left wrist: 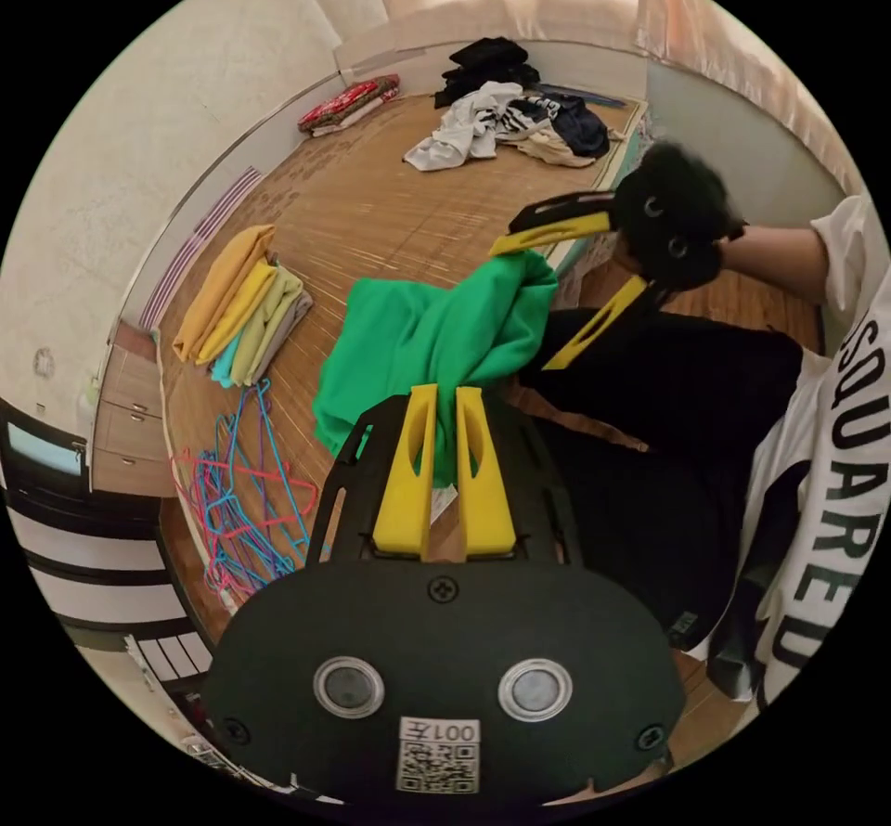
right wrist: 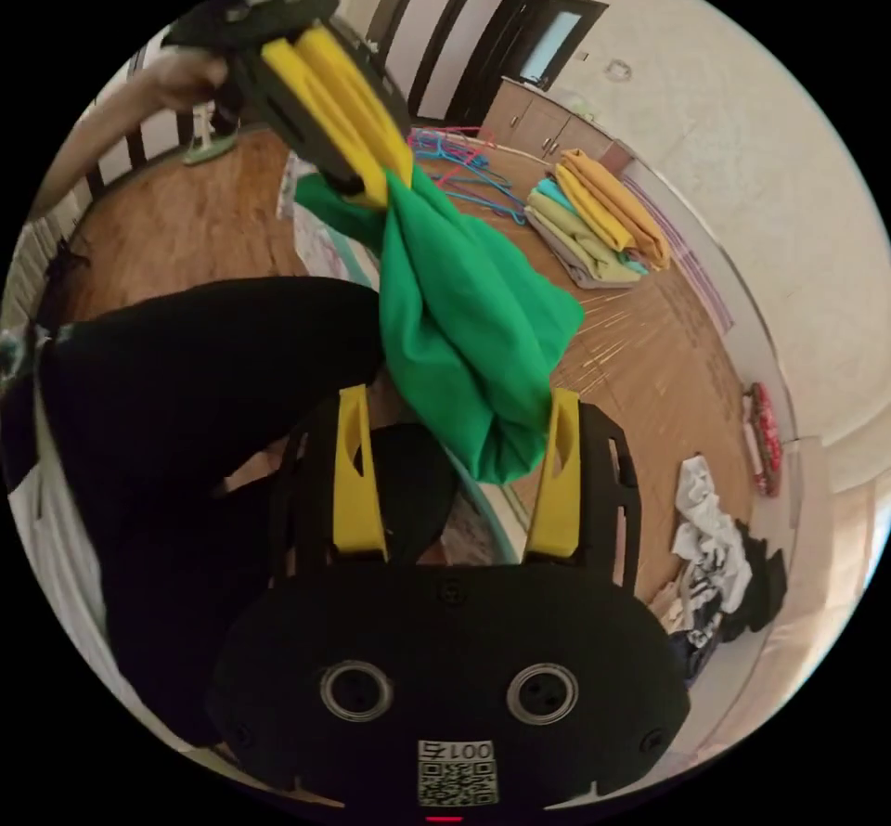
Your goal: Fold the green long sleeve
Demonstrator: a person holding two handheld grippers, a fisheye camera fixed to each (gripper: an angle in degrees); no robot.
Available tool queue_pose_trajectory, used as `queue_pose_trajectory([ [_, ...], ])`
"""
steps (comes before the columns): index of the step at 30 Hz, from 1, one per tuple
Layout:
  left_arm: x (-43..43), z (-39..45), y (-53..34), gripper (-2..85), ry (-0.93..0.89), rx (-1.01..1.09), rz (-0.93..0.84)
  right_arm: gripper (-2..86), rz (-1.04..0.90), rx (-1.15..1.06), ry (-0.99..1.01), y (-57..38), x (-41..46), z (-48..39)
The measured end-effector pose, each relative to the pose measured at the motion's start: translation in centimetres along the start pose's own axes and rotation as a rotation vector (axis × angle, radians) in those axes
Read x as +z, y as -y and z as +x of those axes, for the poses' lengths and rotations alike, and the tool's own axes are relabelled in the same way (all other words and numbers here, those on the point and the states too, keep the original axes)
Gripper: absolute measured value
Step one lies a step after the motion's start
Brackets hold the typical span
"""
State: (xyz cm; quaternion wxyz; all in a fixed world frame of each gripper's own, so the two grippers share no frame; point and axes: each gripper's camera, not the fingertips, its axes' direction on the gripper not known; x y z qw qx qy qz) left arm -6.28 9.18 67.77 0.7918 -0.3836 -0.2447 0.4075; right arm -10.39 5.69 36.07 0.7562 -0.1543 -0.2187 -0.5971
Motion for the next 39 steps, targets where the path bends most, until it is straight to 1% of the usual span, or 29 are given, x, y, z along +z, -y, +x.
queue_pose_trajectory([
  [1,-0.2,-0.6,-0.4,3.6,0.004,0.024,-0.003,20.2,-0.035,-0.041,-0.093,0.9,0.7,-0.4],
  [3,-0.2,-1.3,-1.4,3.6,0.004,0.054,-0.018,17.0,-0.067,-0.118,-0.165,1.8,1.0,-1.0],
  [5,0.0,-1.8,-2.8,3.6,-0.038,0.057,-0.017,13.9,-0.081,-0.208,-0.195,2.3,0.5,-1.6],
  [7,0.0,-2.3,-4.9,3.5,-0.130,0.028,0.034,10.7,-0.087,-0.287,-0.244,2.2,-1.3,-2.3],
  [10,-0.4,-4.2,-6.2,3.4,-0.178,-0.017,0.129,9.4,-0.072,-0.287,-0.307,2.6,-4.5,-1.5],
  [11,-0.5,-5.0,-6.0,3.4,-0.172,-0.020,0.148,9.3,-0.072,-0.284,-0.317,2.9,-5.0,-0.9],
  [14,-2.2,-11.3,-2.5,3.2,-0.108,-0.017,0.251,9.1,-0.092,-0.247,-0.388,5.8,-7.1,5.0],
  [16,-4.3,-17.6,2.5,3.1,0.000,-0.010,0.310,9.1,-0.099,-0.155,-0.458,9.1,-8.4,12.0],
  [19,-6.7,-23.7,8.5,3.2,0.064,-0.009,0.337,9.2,-0.099,-0.007,-0.577,12.5,-10.7,19.7],
  [22,-8.4,-25.7,10.5,3.2,0.057,0.009,0.414,9.4,-0.075,0.052,-0.683,12.9,-13.7,22.5],
  [24,-7.7,-25.3,10.2,3.3,0.011,0.028,0.448,9.5,-0.084,0.051,-0.680,11.9,-14.6,22.4],
  [26,-5.4,-23.8,9.3,3.4,-0.025,0.067,0.446,9.7,-0.125,0.035,-0.617,10.2,-14.1,21.2],
  [27,-3.1,-22.3,8.3,3.5,-0.038,0.095,0.423,9.7,-0.158,0.023,-0.540,8.9,-12.9,19.8],
  [29,1.2,-19.4,6.3,3.5,-0.058,0.150,0.368,9.7,-0.216,-0.031,-0.446,6.5,-9.9,16.3],
  [31,7.5,-15.1,2.9,3.5,-0.178,0.213,0.245,9.5,-0.326,-0.154,-0.354,3.4,-5.6,10.4],
  [33,10.6,-11.9,0.3,3.5,-0.259,0.286,0.154,9.5,-0.378,-0.244,-0.279,1.6,-4.3,6.6],
  [36,9.7,-9.5,-2.7,3.3,-0.292,0.310,0.179,9.4,-0.348,-0.286,-0.290,0.3,-6.2,3.4],
  [39,6.0,-10.5,-3.5,3.2,-0.308,0.279,0.235,9.4,-0.303,-0.187,-0.189,0.5,-9.6,4.6],
])
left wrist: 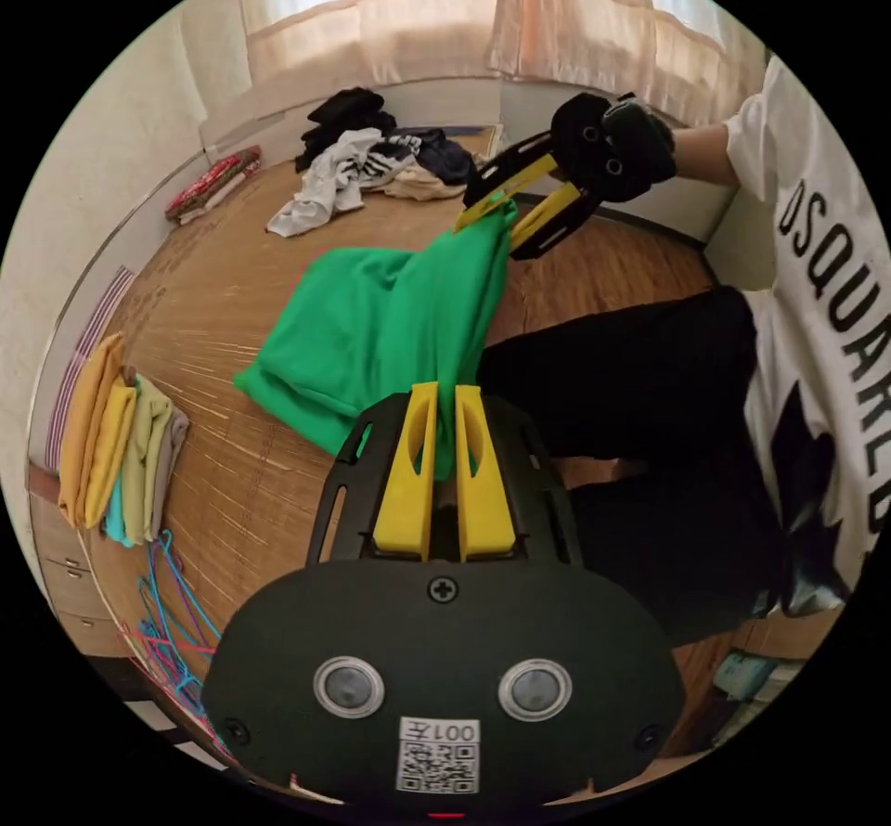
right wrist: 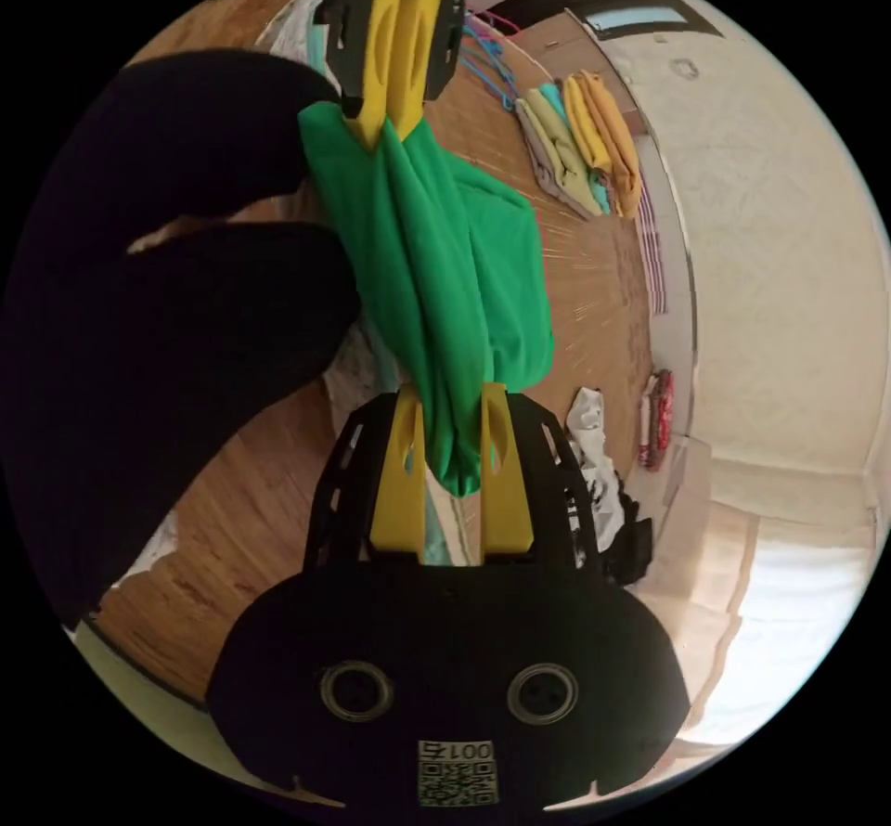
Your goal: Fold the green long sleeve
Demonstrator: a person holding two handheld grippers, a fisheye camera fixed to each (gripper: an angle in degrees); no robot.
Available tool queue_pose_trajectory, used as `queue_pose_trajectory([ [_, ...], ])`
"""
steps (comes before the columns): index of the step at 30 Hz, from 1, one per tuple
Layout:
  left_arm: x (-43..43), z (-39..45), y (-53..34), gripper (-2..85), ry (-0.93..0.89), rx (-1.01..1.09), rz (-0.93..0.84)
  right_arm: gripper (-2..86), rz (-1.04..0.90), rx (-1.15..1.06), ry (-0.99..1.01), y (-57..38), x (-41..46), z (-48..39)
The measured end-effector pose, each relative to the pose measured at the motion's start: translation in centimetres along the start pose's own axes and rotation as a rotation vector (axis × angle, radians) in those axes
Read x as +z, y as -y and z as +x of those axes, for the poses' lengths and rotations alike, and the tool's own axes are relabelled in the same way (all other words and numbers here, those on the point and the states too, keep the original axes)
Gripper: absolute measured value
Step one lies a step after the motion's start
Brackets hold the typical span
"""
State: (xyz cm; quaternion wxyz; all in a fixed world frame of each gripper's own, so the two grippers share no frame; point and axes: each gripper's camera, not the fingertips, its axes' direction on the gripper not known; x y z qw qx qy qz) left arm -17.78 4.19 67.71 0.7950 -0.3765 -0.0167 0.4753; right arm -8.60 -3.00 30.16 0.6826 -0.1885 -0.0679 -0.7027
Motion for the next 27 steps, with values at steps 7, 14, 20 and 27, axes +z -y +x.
queue_pose_trajectory([
  [7,-11.3,-7.3,6.2,2.8,0.230,0.119,0.059,9.1,0.148,0.154,-0.051,0.6,-6.4,11.7],
  [14,-20.2,-25.9,15.9,2.7,0.531,0.024,-0.005,8.7,0.170,0.311,-0.269,9.7,-6.5,30.3],
  [20,-27.3,-32.6,17.0,2.5,0.824,-0.024,0.007,8.6,0.278,0.409,-0.480,17.8,-9.0,38.5],
  [27,-16.8,-34.6,3.9,2.9,0.792,-0.115,-0.098,8.7,0.328,0.198,-0.330,25.9,2.9,29.7],
])
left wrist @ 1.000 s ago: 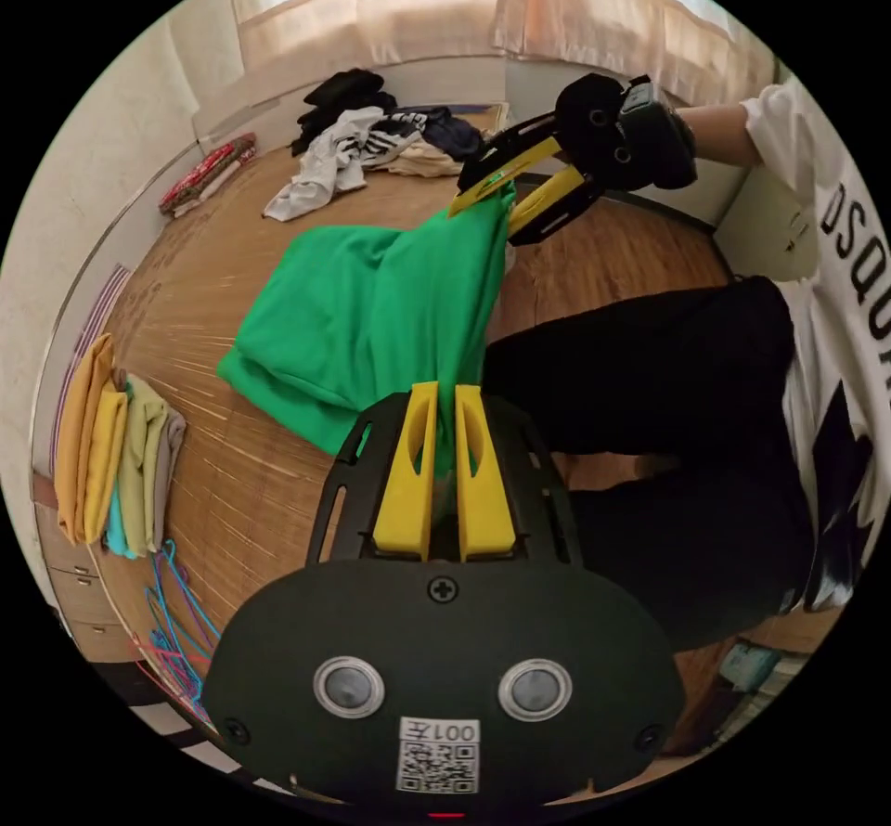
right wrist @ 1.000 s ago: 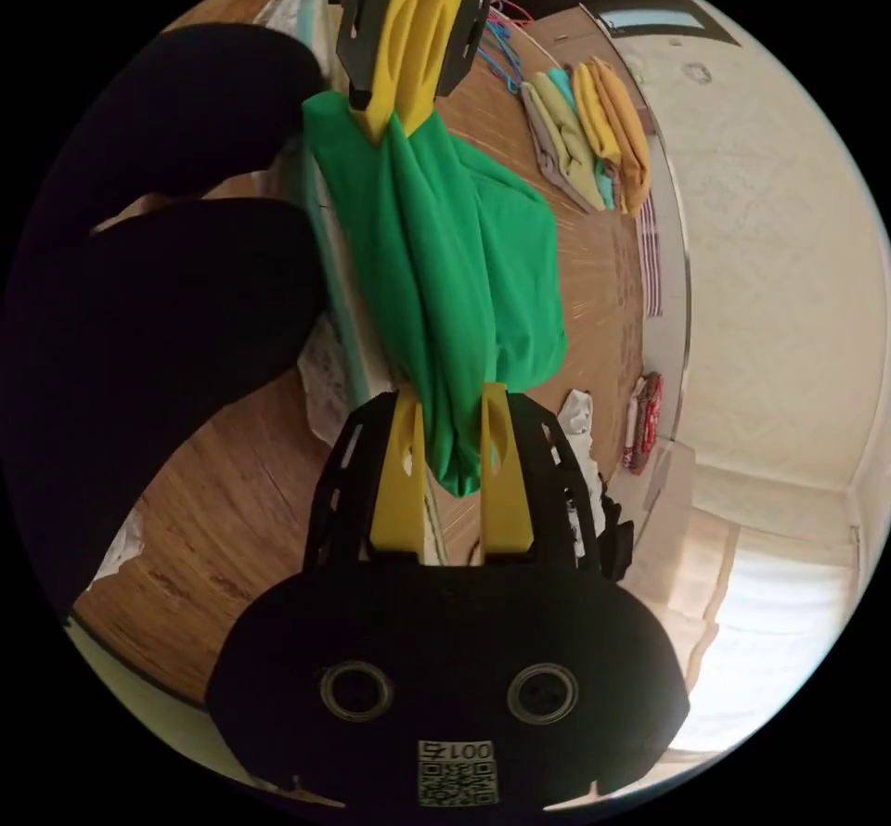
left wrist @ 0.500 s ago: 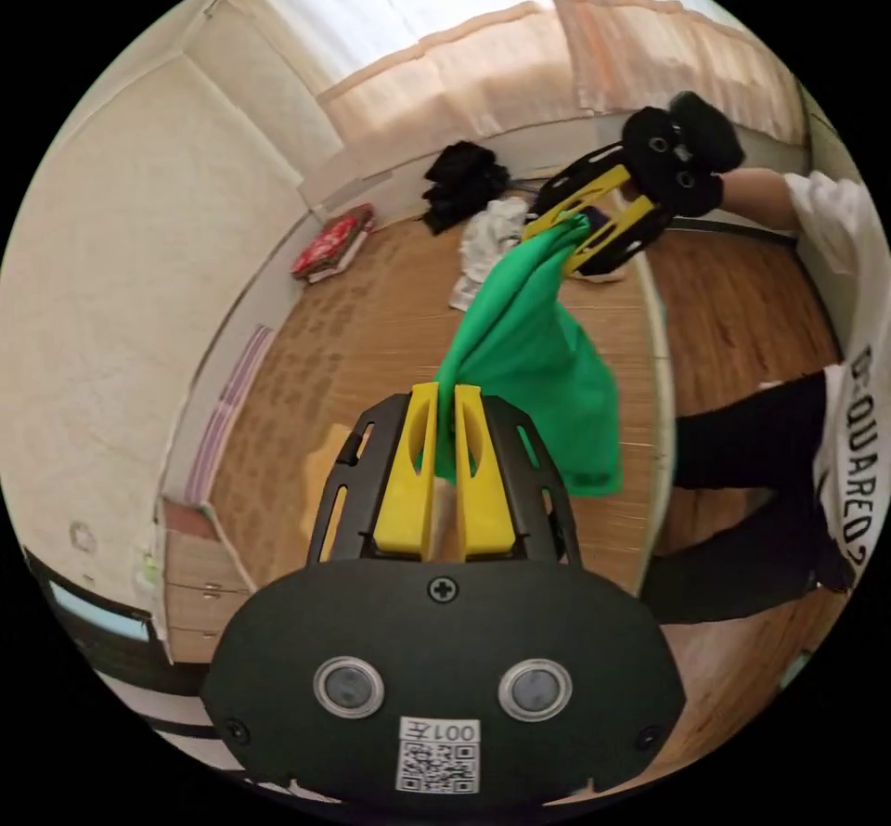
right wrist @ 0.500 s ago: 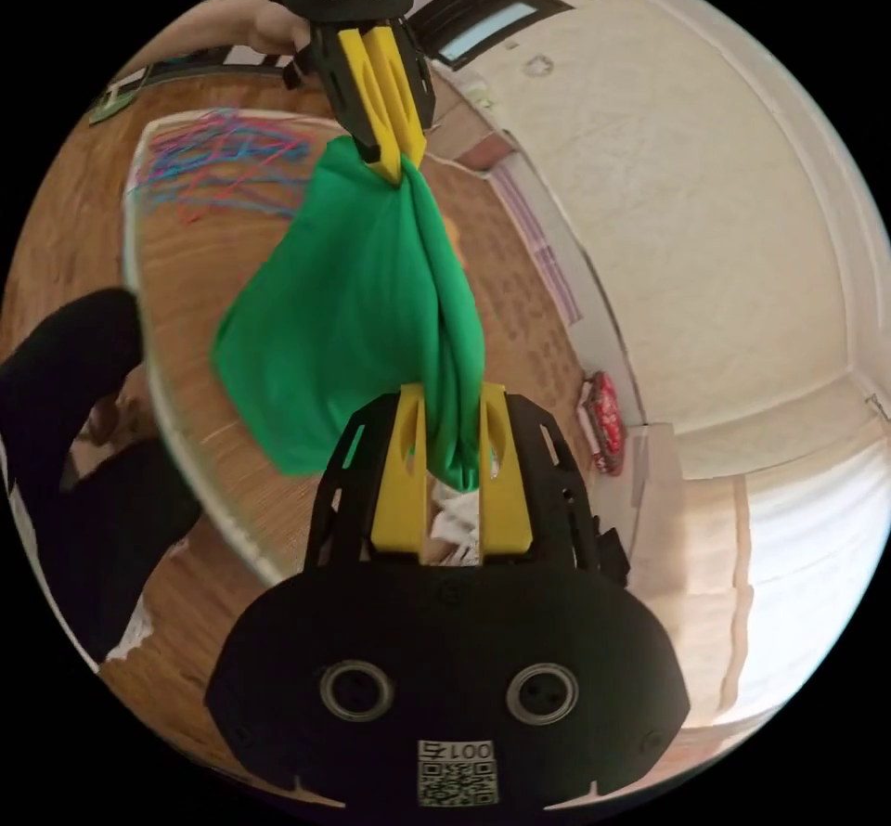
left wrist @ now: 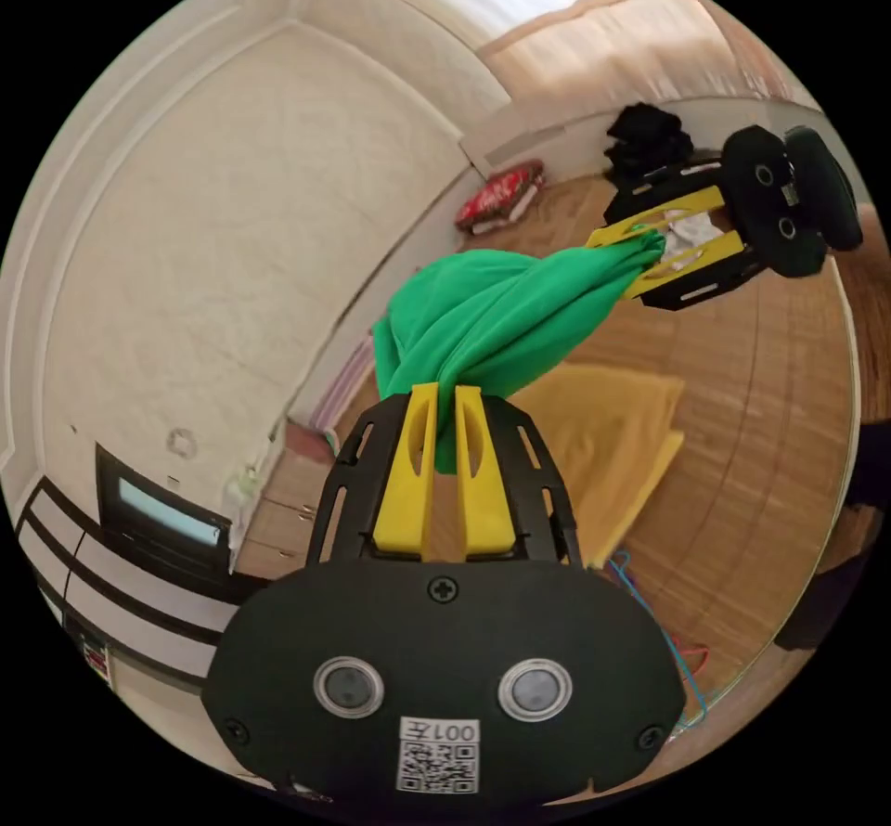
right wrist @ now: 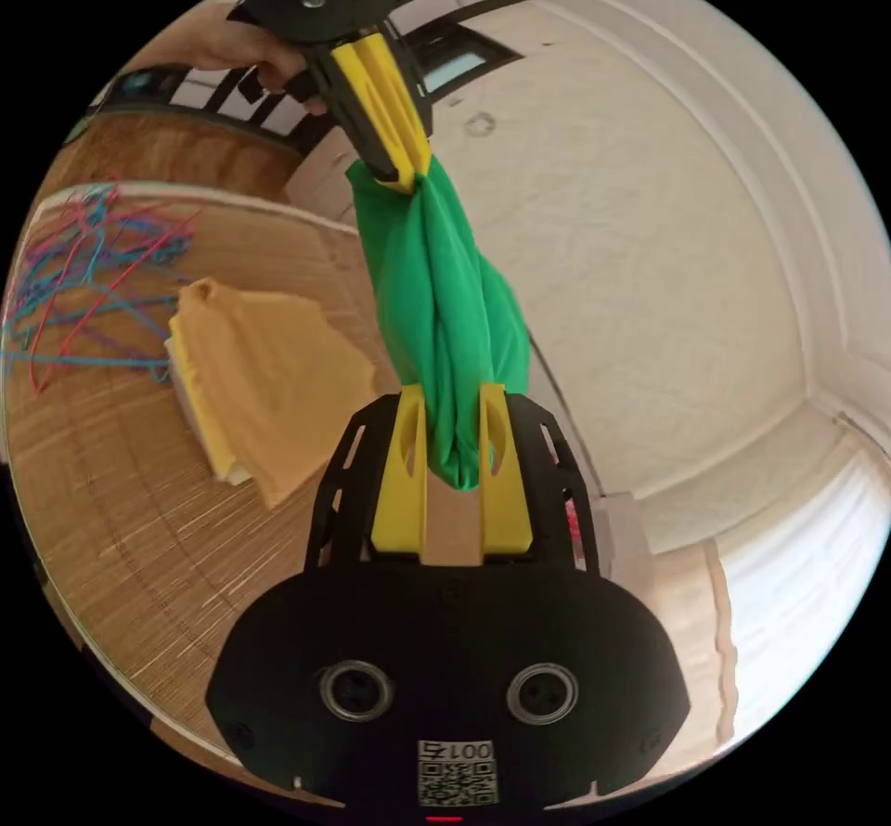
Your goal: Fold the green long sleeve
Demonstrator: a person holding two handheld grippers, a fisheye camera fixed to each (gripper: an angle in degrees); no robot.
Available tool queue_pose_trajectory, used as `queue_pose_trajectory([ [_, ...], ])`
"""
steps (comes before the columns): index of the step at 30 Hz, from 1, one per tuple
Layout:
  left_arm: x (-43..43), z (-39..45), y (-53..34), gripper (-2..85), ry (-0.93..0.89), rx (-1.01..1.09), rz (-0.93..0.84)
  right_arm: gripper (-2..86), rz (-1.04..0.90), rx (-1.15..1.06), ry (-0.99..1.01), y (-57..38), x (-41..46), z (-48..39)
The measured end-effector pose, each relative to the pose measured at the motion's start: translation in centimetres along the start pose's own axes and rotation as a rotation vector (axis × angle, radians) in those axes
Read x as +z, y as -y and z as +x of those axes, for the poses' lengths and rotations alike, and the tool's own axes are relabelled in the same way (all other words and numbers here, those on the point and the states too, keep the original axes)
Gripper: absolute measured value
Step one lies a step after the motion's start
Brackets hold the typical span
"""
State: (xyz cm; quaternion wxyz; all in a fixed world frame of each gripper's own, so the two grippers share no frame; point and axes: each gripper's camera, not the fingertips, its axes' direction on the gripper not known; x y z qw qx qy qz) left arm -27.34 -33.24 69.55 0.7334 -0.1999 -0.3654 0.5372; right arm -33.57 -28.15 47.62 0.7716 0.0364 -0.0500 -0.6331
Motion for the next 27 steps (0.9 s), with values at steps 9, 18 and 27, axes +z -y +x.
queue_pose_trajectory([
  [9,4.2,8.5,-7.9,0.2,-0.171,-0.074,-0.038,9.4,0.017,-0.370,-0.170,-5.9,4.4,-13.7],
  [18,4.6,9.0,-7.5,-0.9,-0.231,-0.142,-0.215,6.4,0.048,-0.178,-0.008,-11.6,5.1,-11.2],
  [27,2.8,12.1,-5.4,-1.0,-0.247,-0.185,-0.296,0.4,-0.035,0.148,0.190,-22.8,7.4,-7.5],
])
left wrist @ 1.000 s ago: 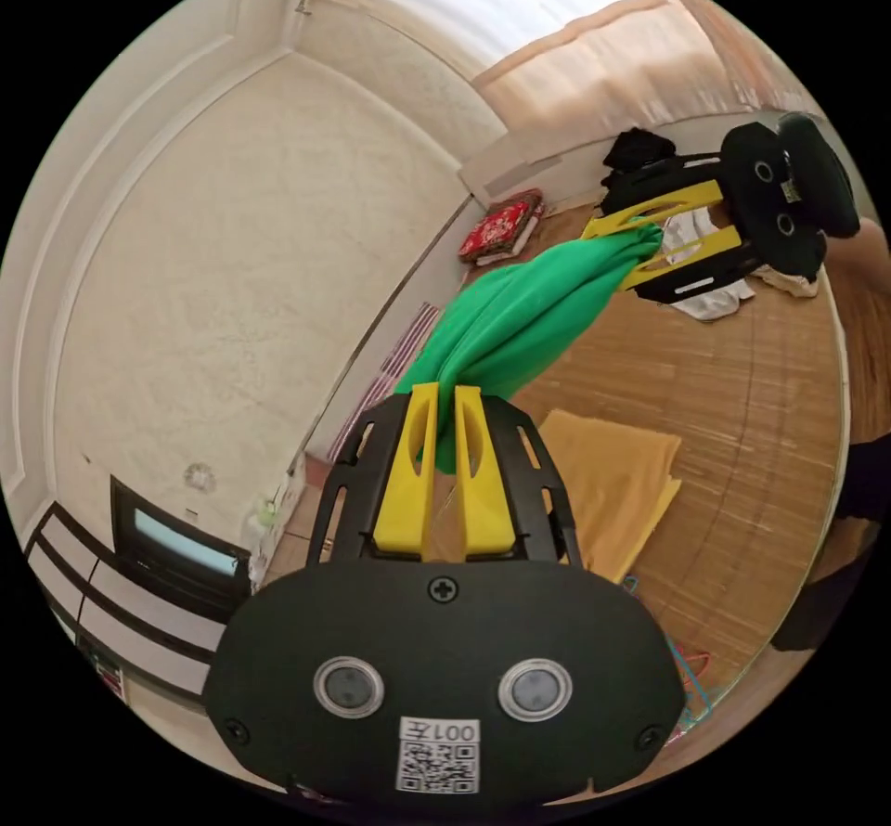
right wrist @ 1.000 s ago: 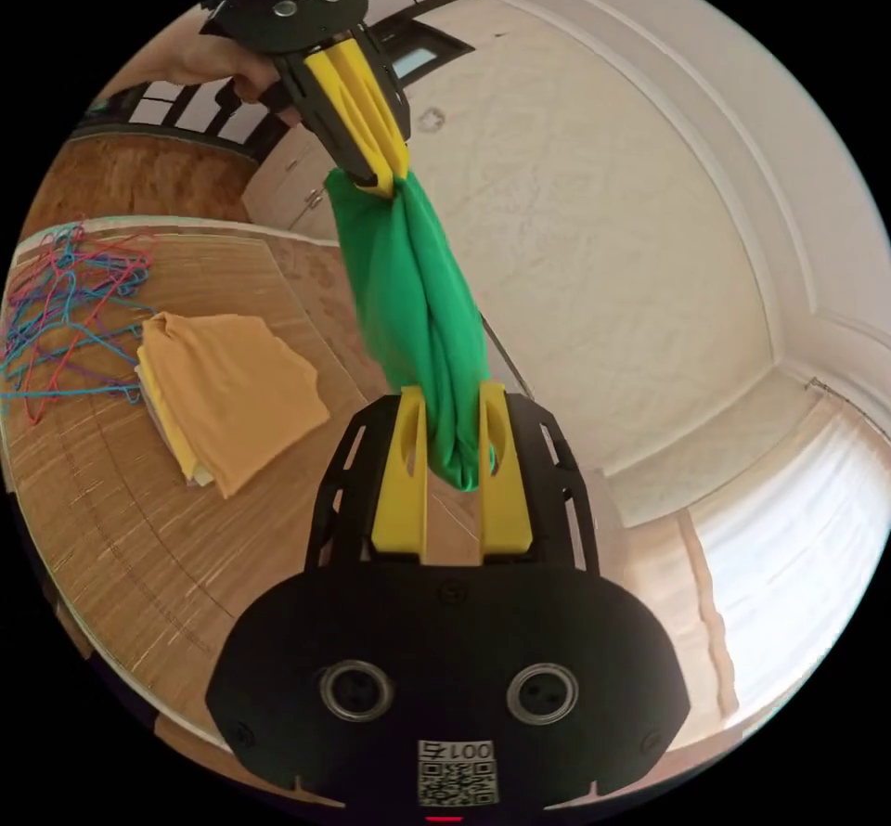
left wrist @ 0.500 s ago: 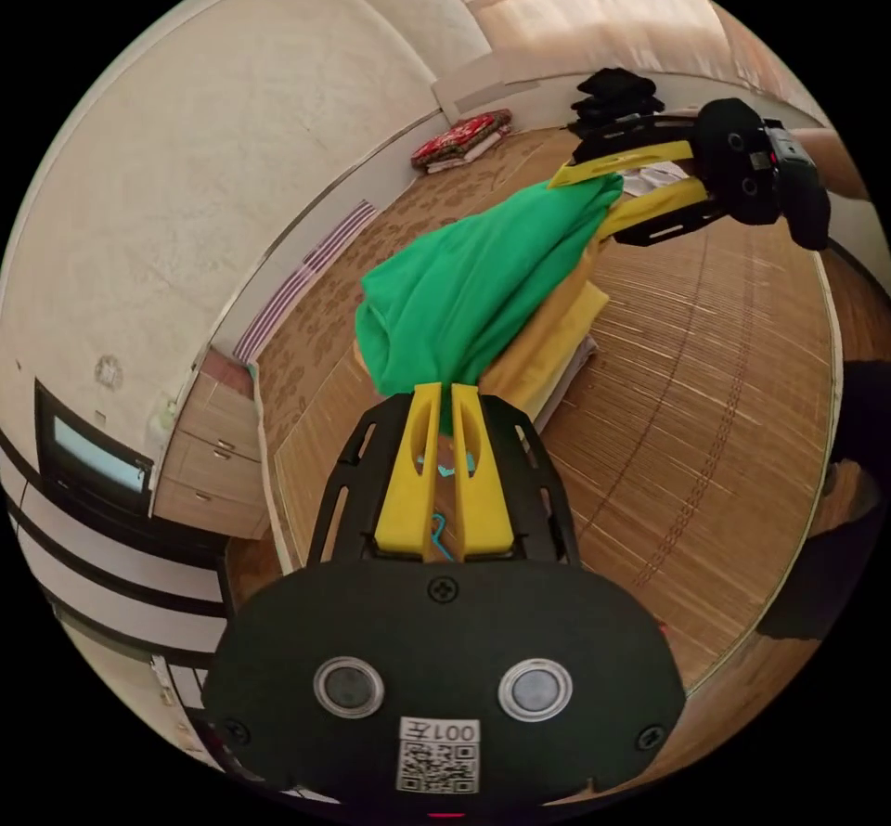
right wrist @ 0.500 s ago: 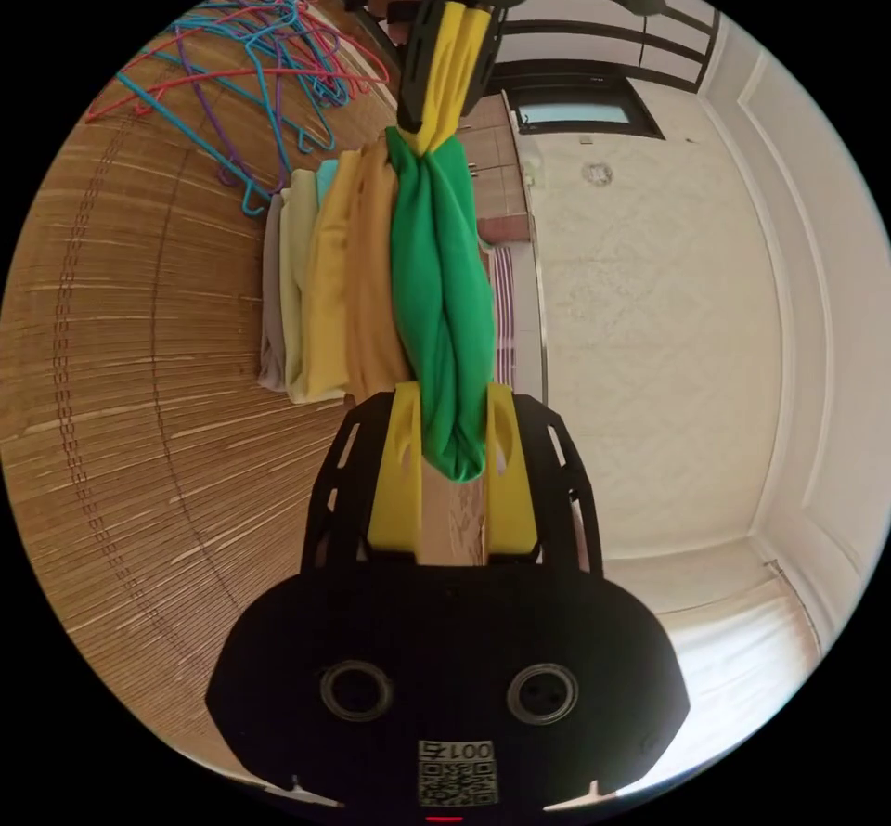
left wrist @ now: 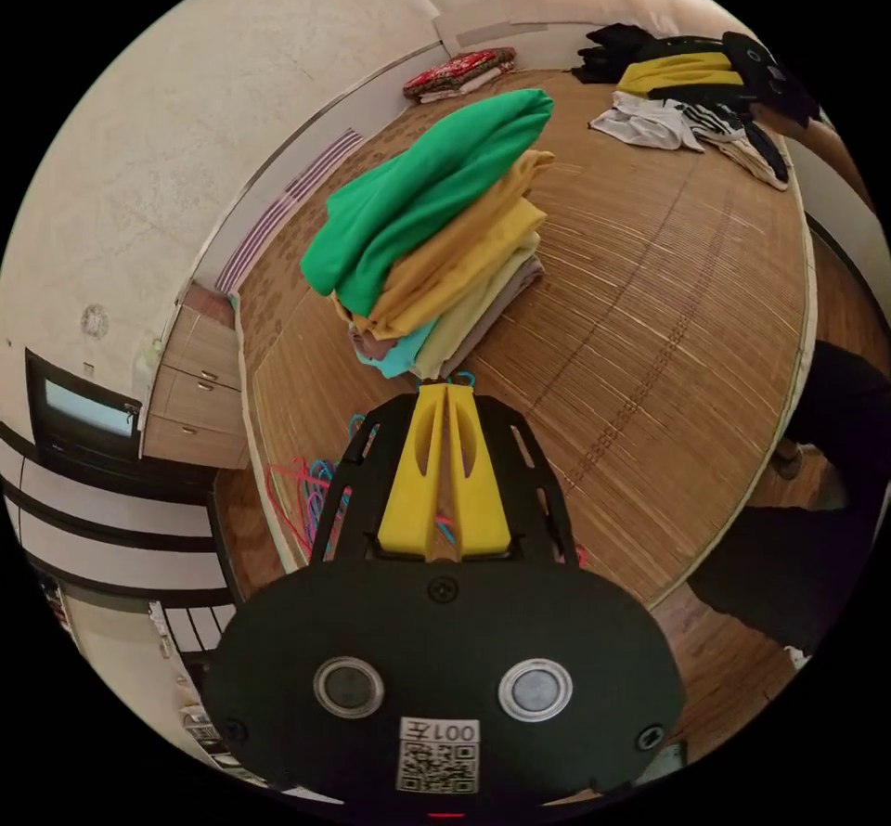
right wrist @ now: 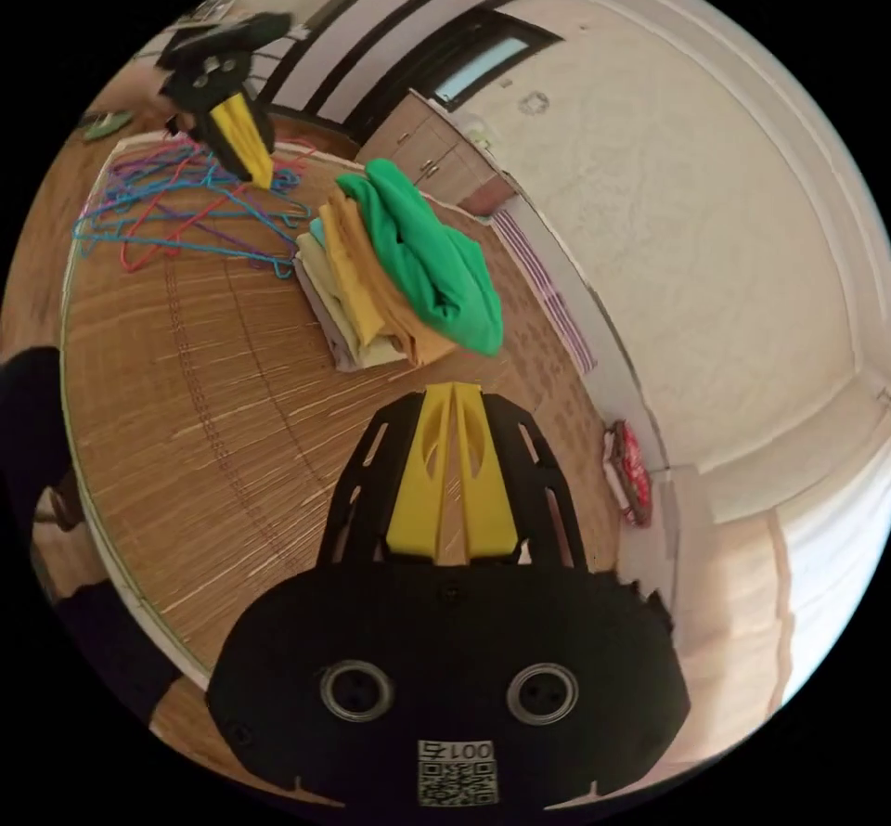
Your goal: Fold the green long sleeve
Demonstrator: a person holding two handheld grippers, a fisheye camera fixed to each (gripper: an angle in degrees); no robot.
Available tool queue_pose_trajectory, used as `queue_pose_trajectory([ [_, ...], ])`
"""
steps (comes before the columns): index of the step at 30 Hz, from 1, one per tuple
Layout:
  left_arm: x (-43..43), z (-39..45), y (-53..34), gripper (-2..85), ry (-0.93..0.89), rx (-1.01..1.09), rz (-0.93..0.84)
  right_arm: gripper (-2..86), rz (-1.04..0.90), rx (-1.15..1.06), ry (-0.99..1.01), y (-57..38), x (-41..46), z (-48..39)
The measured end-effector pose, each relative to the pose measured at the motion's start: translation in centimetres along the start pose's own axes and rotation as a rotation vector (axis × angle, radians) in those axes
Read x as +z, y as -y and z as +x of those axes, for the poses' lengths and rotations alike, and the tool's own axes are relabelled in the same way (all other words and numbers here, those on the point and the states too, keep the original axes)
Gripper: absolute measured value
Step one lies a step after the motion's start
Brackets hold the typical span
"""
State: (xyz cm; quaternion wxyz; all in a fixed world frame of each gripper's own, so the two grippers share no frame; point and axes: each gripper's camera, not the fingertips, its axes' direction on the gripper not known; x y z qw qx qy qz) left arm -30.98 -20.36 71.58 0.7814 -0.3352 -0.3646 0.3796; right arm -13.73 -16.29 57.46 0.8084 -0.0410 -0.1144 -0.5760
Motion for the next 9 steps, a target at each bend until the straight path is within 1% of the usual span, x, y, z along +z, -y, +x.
queue_pose_trajectory([
  [2,-0.5,0.1,0.4,-1.0,-0.086,-0.072,0.024,0.3,-0.030,0.102,0.098,-2.2,1.1,1.3],
  [4,-1.0,1.1,0.3,-1.0,-0.238,-0.168,0.077,0.3,-0.092,0.212,0.226,-6.1,2.8,1.8],
  [6,-1.0,3.0,0.2,-1.0,-0.306,-0.197,0.091,0.3,-0.148,0.251,0.281,-9.6,3.9,1.1],
  [8,-0.7,5.5,0.0,-1.0,-0.307,-0.190,0.068,0.3,-0.209,0.277,0.296,-13.6,4.8,-0.1],
  [9,-0.4,7.3,0.0,-1.0,-0.273,-0.178,0.029,0.3,-0.255,0.288,0.305,-16.4,5.4,-1.0],
])
